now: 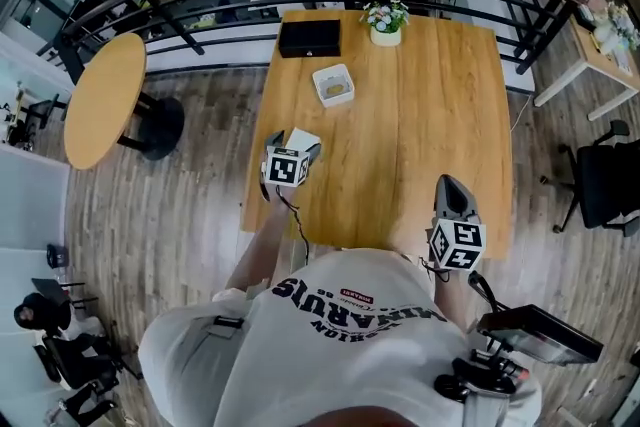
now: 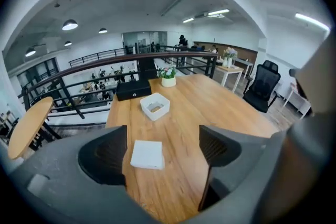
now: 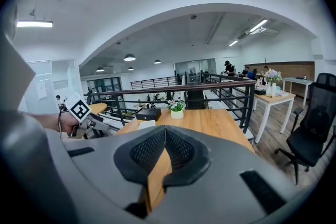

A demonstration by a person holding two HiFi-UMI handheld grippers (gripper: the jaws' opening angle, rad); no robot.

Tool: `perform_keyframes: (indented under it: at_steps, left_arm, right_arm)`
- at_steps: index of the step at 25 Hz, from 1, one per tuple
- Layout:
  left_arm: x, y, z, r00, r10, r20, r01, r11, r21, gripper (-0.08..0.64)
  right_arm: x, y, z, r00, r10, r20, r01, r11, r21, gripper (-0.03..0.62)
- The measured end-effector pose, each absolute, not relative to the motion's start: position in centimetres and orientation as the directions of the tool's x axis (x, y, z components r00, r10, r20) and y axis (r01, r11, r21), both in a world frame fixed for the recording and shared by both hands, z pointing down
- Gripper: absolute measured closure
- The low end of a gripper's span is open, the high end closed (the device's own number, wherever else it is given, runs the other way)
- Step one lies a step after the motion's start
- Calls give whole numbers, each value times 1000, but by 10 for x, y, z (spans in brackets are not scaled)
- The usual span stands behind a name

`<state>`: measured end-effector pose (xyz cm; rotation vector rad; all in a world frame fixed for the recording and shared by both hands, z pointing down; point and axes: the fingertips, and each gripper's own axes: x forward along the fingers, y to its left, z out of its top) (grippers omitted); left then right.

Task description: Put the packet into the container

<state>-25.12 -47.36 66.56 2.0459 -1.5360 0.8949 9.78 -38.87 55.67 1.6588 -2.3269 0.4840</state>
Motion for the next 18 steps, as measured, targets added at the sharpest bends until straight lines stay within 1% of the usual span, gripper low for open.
perform_keyframes:
  at_steps: [4, 8, 14, 18]
  left_arm:
    - [-279, -496, 729, 129, -553, 823, -953, -300, -52, 104]
    - [-295, -499, 787, 124, -386, 914, -948, -318, -6, 94]
    - [-306, -508, 843, 117, -240, 964, -928, -372, 20, 91]
    - [-305, -514, 869, 108, -172, 979, -918, -395, 32, 87]
  right_arm:
    - [110, -388, 563, -294, -865, 406, -956, 269, -118, 583]
    - [126, -378, 573, -257, -862, 438, -966, 229, -115, 583]
    - [151, -363, 580, -188, -864, 466, -982, 158, -104, 583]
    - [159, -359, 581, -162, -865, 474, -987, 131, -98, 583]
